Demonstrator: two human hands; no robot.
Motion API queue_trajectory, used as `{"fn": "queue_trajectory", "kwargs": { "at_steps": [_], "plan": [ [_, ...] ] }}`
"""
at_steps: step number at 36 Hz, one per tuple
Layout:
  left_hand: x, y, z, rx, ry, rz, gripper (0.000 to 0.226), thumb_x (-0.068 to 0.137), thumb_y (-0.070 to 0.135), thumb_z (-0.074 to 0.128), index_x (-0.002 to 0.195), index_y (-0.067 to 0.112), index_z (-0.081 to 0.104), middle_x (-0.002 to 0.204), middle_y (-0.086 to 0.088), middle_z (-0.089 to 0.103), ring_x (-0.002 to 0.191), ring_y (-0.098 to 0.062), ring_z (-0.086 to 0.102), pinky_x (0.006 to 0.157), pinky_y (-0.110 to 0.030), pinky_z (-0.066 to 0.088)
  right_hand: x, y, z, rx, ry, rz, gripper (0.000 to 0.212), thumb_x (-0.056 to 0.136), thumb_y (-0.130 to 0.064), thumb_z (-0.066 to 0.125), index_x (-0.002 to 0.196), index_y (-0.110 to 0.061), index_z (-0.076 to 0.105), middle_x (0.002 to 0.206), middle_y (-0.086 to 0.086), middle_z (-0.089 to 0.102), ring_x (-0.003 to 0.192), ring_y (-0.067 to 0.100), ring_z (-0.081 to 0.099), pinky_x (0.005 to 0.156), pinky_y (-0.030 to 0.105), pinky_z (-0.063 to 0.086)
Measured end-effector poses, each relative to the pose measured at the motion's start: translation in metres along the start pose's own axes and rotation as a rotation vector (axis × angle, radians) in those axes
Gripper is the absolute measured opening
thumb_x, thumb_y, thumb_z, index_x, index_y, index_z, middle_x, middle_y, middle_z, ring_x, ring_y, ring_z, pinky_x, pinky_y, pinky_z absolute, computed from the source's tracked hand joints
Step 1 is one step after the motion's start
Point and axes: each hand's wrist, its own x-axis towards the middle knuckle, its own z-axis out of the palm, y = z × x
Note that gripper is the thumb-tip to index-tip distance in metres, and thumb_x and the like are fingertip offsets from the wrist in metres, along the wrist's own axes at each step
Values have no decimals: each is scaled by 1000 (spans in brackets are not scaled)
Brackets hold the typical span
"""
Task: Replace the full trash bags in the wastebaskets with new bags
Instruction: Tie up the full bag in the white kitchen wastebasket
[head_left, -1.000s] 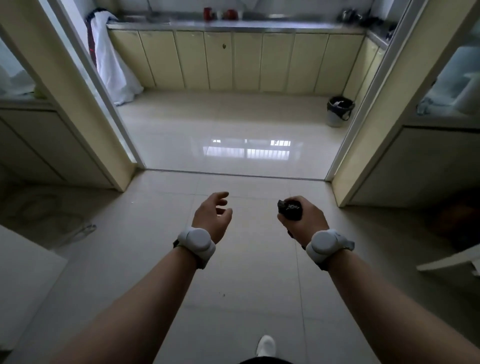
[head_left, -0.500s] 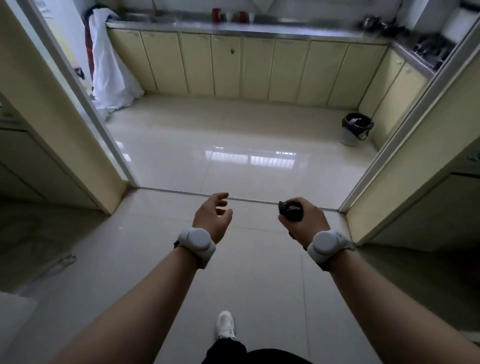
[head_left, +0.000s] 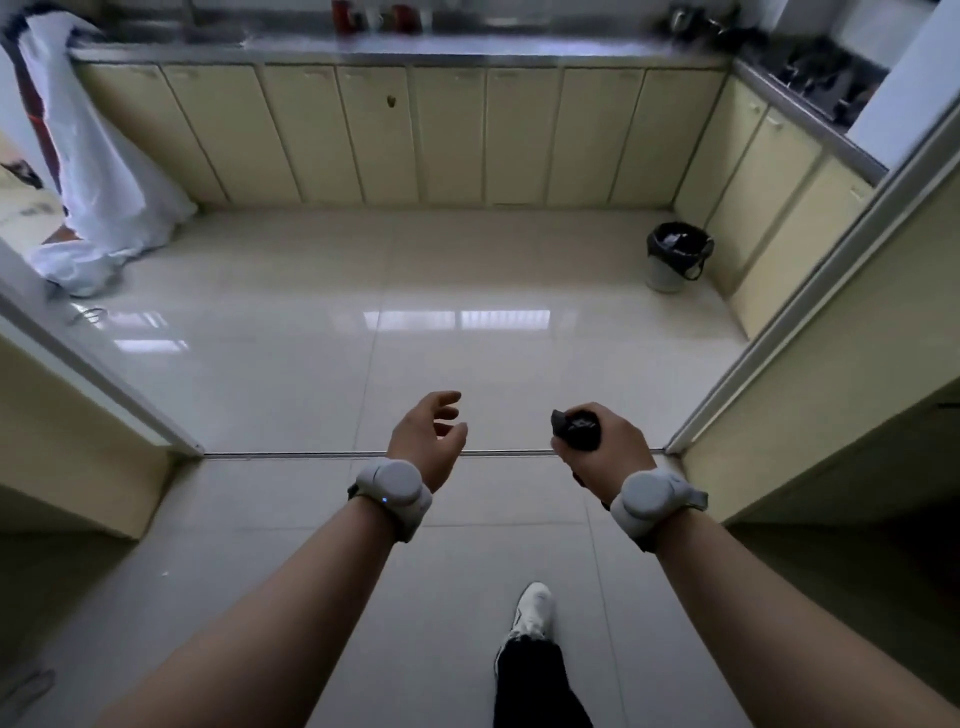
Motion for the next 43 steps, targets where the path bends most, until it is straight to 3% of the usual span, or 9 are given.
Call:
{"fn": "queue_trajectory", "kwargs": {
  "at_steps": [3, 8, 19, 26, 34, 43],
  "plan": [
    [31, 4, 9, 4, -12, 8, 37, 88, 16, 58, 125, 20, 53, 108, 2, 59, 91, -15, 61, 73, -25, 47, 34, -2, -5, -16, 12, -5, 19, 74, -31, 70, 91, -30, 60, 80, -3, 66, 66, 25, 64, 68, 38, 57],
    [122, 38, 18, 16, -3, 25, 37, 88, 14, 58, 124, 19, 54, 108, 0, 60, 89, -16, 61, 74, -25, 48, 124, -25, -28, 32, 16, 7, 16, 76, -28, 69, 90, -27, 61, 75, 1, 66, 51, 22, 61, 58, 35, 56],
    [293, 67, 27, -10, 33, 19, 37, 88, 14, 58, 124, 20, 53, 107, 2, 60, 88, -12, 60, 70, -21, 46, 304, -67, -40, 33, -1, -28, 16, 75, -29, 69, 89, -30, 61, 79, -2, 66, 60, 24, 64, 62, 41, 57],
    [416, 69, 25, -14, -10, 41, 37, 89, 15, 57, 125, 20, 53, 108, 1, 59, 91, -15, 61, 74, -25, 48, 412, -89, -35, 16, 50, 6, 14, 77, -26, 68, 87, -30, 59, 74, -2, 65, 53, 23, 64, 59, 39, 57],
    [561, 87, 14, 22, -65, 92, 37, 88, 16, 57, 125, 19, 54, 108, 1, 60, 87, -14, 61, 69, -25, 47, 521, -115, -40, 51, 148, 81, 13, 77, -26, 68, 86, -26, 59, 72, 1, 64, 53, 22, 60, 58, 38, 55],
    [692, 119, 77, 44, -239, 126, 37, 89, 16, 56, 126, 21, 53, 108, 2, 59, 88, -13, 60, 67, -25, 47, 634, -96, -65, 94, 218, 224, 15, 76, -31, 66, 80, -20, 56, 64, 2, 60, 48, 21, 54, 47, 27, 42]
  ]
}}
